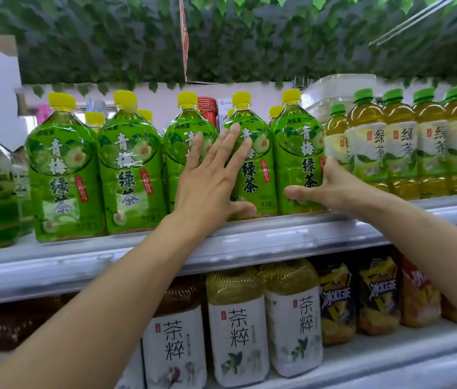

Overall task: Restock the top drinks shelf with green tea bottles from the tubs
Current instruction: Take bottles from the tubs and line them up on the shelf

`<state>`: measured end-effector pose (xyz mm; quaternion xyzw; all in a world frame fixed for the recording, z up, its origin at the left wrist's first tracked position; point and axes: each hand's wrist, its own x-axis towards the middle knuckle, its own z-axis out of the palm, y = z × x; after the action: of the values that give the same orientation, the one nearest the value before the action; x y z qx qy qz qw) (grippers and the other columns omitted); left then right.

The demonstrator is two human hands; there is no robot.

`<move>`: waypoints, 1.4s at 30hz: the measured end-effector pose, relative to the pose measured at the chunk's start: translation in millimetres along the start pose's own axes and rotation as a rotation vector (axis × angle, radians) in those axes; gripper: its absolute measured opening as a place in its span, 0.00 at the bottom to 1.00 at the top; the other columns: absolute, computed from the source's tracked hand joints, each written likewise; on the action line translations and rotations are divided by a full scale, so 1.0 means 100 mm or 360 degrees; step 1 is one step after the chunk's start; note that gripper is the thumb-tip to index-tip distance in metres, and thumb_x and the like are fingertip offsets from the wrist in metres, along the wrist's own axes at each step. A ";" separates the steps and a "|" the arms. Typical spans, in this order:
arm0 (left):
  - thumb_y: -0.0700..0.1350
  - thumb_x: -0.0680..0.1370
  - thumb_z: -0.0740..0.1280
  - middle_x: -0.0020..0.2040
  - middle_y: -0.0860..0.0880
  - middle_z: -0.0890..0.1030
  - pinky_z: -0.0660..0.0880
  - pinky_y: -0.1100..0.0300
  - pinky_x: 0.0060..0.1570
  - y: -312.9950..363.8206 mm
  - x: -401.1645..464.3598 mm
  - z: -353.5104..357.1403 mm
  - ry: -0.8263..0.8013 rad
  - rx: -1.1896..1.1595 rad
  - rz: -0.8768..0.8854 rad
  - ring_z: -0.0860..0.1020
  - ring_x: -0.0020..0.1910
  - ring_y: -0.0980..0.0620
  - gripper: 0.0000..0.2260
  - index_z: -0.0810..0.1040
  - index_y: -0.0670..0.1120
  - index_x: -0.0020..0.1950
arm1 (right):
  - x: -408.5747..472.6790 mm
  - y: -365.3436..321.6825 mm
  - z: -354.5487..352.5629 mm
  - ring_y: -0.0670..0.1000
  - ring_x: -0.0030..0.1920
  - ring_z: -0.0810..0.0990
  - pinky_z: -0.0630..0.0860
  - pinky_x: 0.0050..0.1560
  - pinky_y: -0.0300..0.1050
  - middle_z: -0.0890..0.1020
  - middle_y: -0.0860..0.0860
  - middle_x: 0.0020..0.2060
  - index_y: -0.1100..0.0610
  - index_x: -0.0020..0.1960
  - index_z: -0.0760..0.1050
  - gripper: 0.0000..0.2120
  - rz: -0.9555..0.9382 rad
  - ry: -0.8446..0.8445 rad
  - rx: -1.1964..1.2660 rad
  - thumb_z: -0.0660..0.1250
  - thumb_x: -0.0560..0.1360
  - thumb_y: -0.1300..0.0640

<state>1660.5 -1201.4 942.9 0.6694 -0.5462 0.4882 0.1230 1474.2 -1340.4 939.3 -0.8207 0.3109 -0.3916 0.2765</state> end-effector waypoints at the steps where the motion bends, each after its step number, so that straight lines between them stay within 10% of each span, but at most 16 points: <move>1: 0.71 0.71 0.66 0.82 0.49 0.36 0.32 0.46 0.77 0.00 0.00 0.00 -0.0004 0.0008 -0.0005 0.39 0.81 0.52 0.52 0.40 0.52 0.82 | 0.00 -0.01 0.00 0.58 0.74 0.61 0.60 0.72 0.55 0.61 0.59 0.76 0.56 0.79 0.44 0.55 0.0008 -0.0004 0.0003 0.75 0.67 0.38; 6: 0.71 0.73 0.63 0.83 0.50 0.38 0.32 0.47 0.77 -0.03 -0.07 -0.07 0.0017 -0.0054 0.0019 0.39 0.81 0.52 0.49 0.42 0.52 0.83 | -0.04 0.01 0.08 0.57 0.76 0.59 0.58 0.74 0.55 0.57 0.56 0.78 0.55 0.79 0.43 0.56 -0.0068 0.0142 -0.0006 0.76 0.67 0.39; 11: 0.70 0.71 0.60 0.83 0.51 0.44 0.32 0.47 0.77 -0.54 -0.49 -0.18 0.0188 -0.0017 -0.0199 0.41 0.81 0.51 0.46 0.45 0.54 0.82 | -0.14 -0.06 0.28 0.57 0.76 0.55 0.54 0.77 0.55 0.58 0.58 0.76 0.57 0.79 0.52 0.52 -0.0813 0.0716 -0.0557 0.74 0.66 0.39; 18: 0.72 0.72 0.63 0.81 0.55 0.36 0.27 0.44 0.75 -0.73 -0.60 -0.21 -0.0019 0.0119 -0.0179 0.31 0.78 0.53 0.47 0.36 0.60 0.79 | -0.11 -0.60 0.73 0.60 0.79 0.50 0.48 0.77 0.62 0.55 0.57 0.79 0.46 0.79 0.57 0.46 -0.1256 0.0402 -0.1050 0.63 0.65 0.31; 31: 0.67 0.71 0.68 0.83 0.54 0.46 0.36 0.49 0.79 -0.94 -0.70 -0.27 0.0102 -0.0197 -0.0151 0.41 0.81 0.53 0.46 0.49 0.56 0.82 | -0.17 -0.92 0.98 0.59 0.79 0.51 0.47 0.79 0.58 0.49 0.56 0.80 0.48 0.80 0.53 0.50 -0.1189 0.0333 -0.1211 0.76 0.67 0.39; 35: 0.70 0.67 0.67 0.83 0.50 0.45 0.40 0.42 0.79 -1.46 -1.04 -0.35 0.0268 -0.0131 -0.0518 0.42 0.82 0.47 0.50 0.49 0.55 0.82 | -0.18 -0.93 1.06 0.60 0.78 0.53 0.48 0.78 0.59 0.53 0.58 0.79 0.50 0.78 0.59 0.46 -0.1247 0.0406 -0.1170 0.74 0.67 0.36; 42: 0.57 0.65 0.80 0.83 0.51 0.39 0.46 0.52 0.76 -1.68 -1.21 -0.41 0.0002 -0.1233 -0.1143 0.44 0.81 0.52 0.64 0.31 0.56 0.80 | -0.17 -1.38 1.61 0.59 0.80 0.45 0.41 0.78 0.60 0.48 0.56 0.80 0.40 0.78 0.55 0.44 -0.1430 0.0330 -0.1042 0.70 0.68 0.32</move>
<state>1790.9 -1035.7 929.4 0.7197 -0.4229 0.1780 0.5212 1637.3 -1204.2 940.4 -0.8726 0.0617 -0.4325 -0.2182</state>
